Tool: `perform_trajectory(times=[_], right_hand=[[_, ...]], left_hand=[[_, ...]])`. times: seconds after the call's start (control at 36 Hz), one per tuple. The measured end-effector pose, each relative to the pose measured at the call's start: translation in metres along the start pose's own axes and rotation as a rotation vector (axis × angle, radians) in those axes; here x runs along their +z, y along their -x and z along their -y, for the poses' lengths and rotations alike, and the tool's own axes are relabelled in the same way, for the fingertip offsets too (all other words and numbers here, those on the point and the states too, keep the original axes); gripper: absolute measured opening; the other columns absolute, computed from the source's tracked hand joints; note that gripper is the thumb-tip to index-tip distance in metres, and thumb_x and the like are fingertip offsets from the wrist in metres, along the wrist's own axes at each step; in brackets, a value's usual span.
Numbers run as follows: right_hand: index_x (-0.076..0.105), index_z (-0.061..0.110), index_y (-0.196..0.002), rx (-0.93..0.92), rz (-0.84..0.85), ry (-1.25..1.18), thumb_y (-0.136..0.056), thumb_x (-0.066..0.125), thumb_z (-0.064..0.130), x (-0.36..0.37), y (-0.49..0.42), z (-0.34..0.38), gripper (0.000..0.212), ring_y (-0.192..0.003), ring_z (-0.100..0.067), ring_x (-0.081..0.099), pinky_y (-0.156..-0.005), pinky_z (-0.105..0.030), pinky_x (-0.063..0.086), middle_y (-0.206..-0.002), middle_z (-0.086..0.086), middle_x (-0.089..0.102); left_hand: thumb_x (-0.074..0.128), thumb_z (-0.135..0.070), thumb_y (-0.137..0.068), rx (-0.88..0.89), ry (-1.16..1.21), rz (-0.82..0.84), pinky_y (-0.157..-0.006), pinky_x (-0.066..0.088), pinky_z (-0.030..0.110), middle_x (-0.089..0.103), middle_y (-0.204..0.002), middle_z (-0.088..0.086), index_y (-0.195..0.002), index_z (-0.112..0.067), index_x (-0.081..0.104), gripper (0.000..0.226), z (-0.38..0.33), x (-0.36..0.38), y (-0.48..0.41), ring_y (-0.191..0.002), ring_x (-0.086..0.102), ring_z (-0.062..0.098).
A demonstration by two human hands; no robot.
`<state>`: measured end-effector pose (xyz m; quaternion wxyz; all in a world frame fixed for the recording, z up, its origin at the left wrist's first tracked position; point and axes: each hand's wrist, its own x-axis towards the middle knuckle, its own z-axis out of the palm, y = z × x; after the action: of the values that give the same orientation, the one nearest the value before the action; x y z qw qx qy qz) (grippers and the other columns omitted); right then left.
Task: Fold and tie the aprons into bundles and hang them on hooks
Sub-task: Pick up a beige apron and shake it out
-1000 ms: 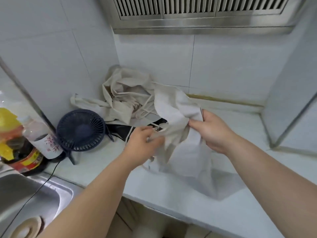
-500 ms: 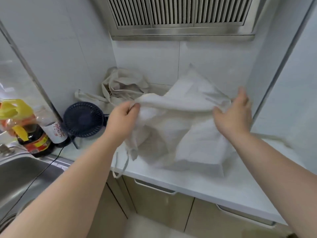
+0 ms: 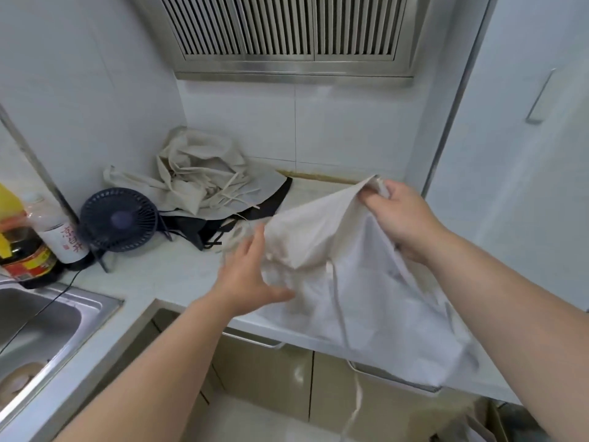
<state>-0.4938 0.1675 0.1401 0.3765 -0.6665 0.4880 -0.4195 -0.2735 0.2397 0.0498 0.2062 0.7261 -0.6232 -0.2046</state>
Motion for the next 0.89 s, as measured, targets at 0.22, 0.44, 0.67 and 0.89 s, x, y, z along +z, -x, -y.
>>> perform_trajectory(times=[0.22,0.44,0.67,0.89], right_hand=[[0.059,-0.002,-0.081,0.094,0.039,-0.154,-0.085,0.065,0.036,-0.025,0.016,-0.004,0.039,-0.071,-0.018,0.056,-0.069,-0.030,0.041,-0.074,-0.005,0.057],[0.064,0.013,-0.074,0.178,-0.153,-0.349,-0.087,0.062,0.037,-0.076,0.023,-0.010,0.027,-0.059,-0.014,0.066,-0.059,-0.023,0.050,-0.062,0.003,0.067],[0.026,0.019,-0.147,0.125,-0.297,0.660,-0.083,0.058,0.017,-0.087,0.022,-0.029,0.072,-0.133,-0.033,0.034,-0.108,-0.039,0.028,-0.146,-0.013,0.034],[0.059,0.026,-0.122,-0.213,0.217,0.541,-0.086,0.063,0.021,-0.039,0.036,-0.013,0.037,-0.115,-0.016,0.055,-0.093,-0.027,0.042,-0.120,0.002,0.063]], left_hand=[[0.070,-0.037,-0.082,0.011,-0.260,0.009,-0.115,0.021,0.051,0.003,-0.160,-0.003,-0.149,-0.034,-0.019,0.111,-0.019,0.031,-0.010,-0.147,0.007,0.025],[0.041,-0.037,-0.100,-0.035,-0.412,0.017,-0.109,0.027,0.050,0.056,-0.121,-0.004,-0.115,-0.035,0.057,0.022,-0.022,0.035,-0.022,-0.124,0.042,0.025],[0.036,-0.019,-0.098,0.148,0.112,-0.259,-0.086,0.044,0.042,0.063,-0.079,0.008,-0.092,-0.014,0.052,0.018,-0.071,0.024,-0.026,-0.081,0.057,0.033],[0.063,-0.041,-0.088,0.560,0.216,-0.240,-0.063,0.044,0.027,0.056,-0.068,-0.015,-0.094,-0.027,0.063,0.016,-0.121,-0.004,-0.018,-0.062,0.049,0.007]])
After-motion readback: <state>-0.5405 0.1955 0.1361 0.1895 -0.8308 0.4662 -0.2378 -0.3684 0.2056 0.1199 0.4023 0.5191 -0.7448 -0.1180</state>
